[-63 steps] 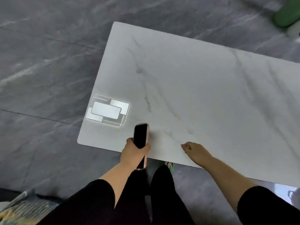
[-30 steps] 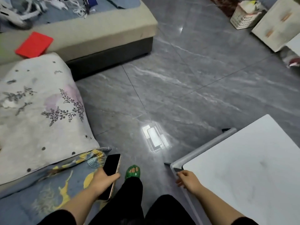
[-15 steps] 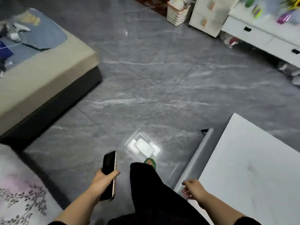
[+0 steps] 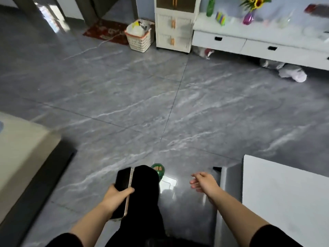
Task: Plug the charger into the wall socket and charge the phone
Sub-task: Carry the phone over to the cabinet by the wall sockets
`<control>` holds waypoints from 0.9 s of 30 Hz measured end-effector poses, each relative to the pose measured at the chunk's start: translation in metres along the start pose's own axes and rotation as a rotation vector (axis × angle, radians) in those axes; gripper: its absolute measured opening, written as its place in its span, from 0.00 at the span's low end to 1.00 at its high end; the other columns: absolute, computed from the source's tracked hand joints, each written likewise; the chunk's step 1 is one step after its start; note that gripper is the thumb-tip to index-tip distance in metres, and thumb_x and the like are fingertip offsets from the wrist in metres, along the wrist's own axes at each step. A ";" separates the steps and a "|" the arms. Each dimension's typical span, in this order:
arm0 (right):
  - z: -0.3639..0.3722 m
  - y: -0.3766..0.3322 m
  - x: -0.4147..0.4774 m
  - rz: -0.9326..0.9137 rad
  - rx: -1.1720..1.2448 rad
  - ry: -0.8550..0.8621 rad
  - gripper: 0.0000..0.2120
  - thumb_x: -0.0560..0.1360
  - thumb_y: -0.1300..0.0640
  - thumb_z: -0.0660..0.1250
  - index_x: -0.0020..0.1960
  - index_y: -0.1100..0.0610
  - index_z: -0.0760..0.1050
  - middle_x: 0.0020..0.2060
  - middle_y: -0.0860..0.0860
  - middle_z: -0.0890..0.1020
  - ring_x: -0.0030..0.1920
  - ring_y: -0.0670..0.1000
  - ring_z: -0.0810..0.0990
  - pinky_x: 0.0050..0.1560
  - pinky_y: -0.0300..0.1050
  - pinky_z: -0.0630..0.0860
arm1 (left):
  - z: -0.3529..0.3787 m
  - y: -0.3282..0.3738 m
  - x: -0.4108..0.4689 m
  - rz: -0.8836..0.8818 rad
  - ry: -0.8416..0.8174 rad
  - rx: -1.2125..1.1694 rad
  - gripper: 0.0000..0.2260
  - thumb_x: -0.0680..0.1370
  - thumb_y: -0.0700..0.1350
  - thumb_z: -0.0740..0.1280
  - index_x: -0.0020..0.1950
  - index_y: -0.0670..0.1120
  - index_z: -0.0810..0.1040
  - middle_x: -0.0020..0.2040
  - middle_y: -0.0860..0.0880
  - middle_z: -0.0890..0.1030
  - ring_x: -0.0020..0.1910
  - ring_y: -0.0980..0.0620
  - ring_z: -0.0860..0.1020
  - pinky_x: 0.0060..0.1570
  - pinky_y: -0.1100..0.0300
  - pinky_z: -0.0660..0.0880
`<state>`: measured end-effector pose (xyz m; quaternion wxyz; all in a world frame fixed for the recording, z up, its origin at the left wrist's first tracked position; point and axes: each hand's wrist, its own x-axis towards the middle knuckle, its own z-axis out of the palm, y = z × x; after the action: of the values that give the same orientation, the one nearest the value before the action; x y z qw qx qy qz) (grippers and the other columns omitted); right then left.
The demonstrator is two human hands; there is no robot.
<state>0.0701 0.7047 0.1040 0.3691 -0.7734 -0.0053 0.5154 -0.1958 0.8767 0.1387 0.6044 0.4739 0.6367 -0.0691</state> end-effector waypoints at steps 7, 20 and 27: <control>-0.053 -0.049 0.062 0.160 0.182 0.263 0.08 0.78 0.60 0.60 0.42 0.58 0.75 0.32 0.56 0.79 0.26 0.52 0.75 0.25 0.37 0.64 | 0.043 0.190 0.104 0.124 -0.080 0.322 0.19 0.69 0.47 0.74 0.52 0.44 0.68 0.41 0.45 0.78 0.38 0.48 0.77 0.33 0.59 0.71; -0.207 -0.076 0.135 0.476 0.434 0.436 0.11 0.80 0.60 0.58 0.40 0.60 0.73 0.32 0.56 0.77 0.27 0.53 0.75 0.27 0.38 0.65 | 0.269 0.443 0.205 0.305 -0.272 0.778 0.28 0.67 0.47 0.77 0.62 0.43 0.70 0.51 0.43 0.79 0.46 0.44 0.77 0.44 0.56 0.71; -0.337 -0.187 0.234 0.360 0.501 0.400 0.08 0.79 0.59 0.60 0.47 0.62 0.75 0.34 0.58 0.78 0.28 0.53 0.76 0.26 0.37 0.68 | 0.370 0.557 0.232 0.224 -0.314 0.770 0.28 0.67 0.49 0.75 0.63 0.43 0.69 0.47 0.47 0.79 0.42 0.50 0.78 0.35 0.58 0.72</control>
<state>0.5190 0.7405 0.0923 0.4442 -0.7330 0.3296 0.3961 0.4888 1.0544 0.1189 0.4769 0.7147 0.4094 -0.3067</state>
